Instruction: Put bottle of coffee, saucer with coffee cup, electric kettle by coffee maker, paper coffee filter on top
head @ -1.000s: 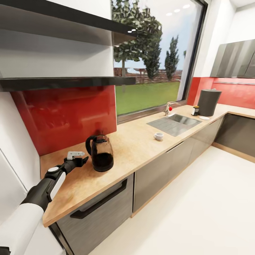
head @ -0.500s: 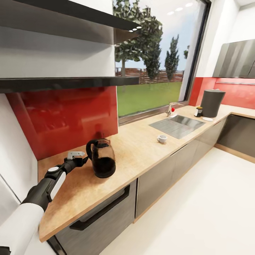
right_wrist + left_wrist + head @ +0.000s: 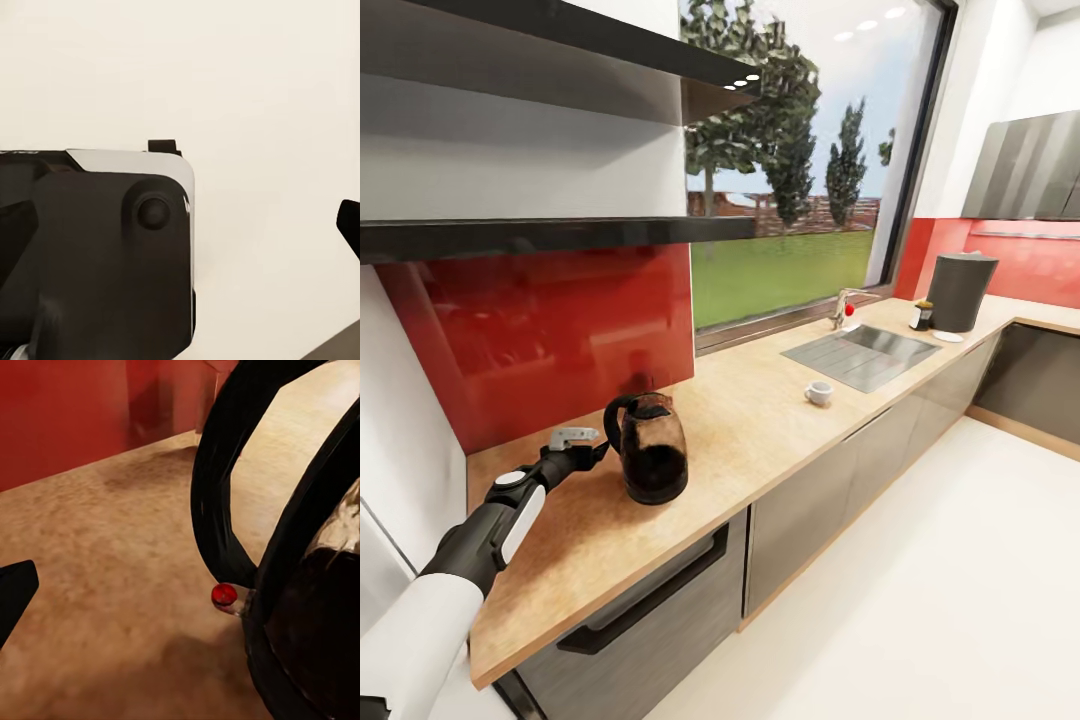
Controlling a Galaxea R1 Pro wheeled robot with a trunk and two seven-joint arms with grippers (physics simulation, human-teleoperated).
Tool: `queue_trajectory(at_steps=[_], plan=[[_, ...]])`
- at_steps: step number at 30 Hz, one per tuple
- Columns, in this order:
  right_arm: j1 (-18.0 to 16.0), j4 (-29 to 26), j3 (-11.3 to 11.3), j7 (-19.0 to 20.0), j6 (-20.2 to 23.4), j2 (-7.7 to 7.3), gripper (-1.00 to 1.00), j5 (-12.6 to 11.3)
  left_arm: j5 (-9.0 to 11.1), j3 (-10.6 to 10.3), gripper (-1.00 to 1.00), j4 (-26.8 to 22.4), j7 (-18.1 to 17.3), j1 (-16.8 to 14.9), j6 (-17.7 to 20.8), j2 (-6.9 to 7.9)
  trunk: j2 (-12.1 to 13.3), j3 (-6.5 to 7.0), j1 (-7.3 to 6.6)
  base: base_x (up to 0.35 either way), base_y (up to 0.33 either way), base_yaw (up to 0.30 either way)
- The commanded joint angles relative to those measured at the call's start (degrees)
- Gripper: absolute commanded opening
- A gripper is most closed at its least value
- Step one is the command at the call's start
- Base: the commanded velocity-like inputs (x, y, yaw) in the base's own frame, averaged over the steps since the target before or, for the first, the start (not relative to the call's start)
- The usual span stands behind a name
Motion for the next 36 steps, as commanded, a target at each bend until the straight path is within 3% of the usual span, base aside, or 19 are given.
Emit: queue_trajectory(at_steps=[1, 11, 36], plan=[[0.0, 0.1, -0.5, -0.2, -0.2, 0.01, 1.00, 0.6, 0.5, -0.1, 1.00, -0.1, 0.0, 0.0, 0.3, 0.06, -0.1, -0.10, 0.02, 0.000, 0.000, 0.000], [0.0, 0.1, -0.5, -0.2, -0.2, 0.01, 1.00, 0.6, 0.5, 1.1, 1.00, -0.1, 0.0, -0.1, 0.3, 0.02, -0.1, -0.10, 0.02, 0.115, 0.051, 0.000], [0.0, 0.1, -0.5, -0.2, -0.2, 0.02, 1.00, 0.6, 0.5, 1.0, 1.00, -0.4, 0.9, -0.7, 0.3, -0.63, -0.1, -0.10, 0.02, 0.008, 0.003, 0.000]])
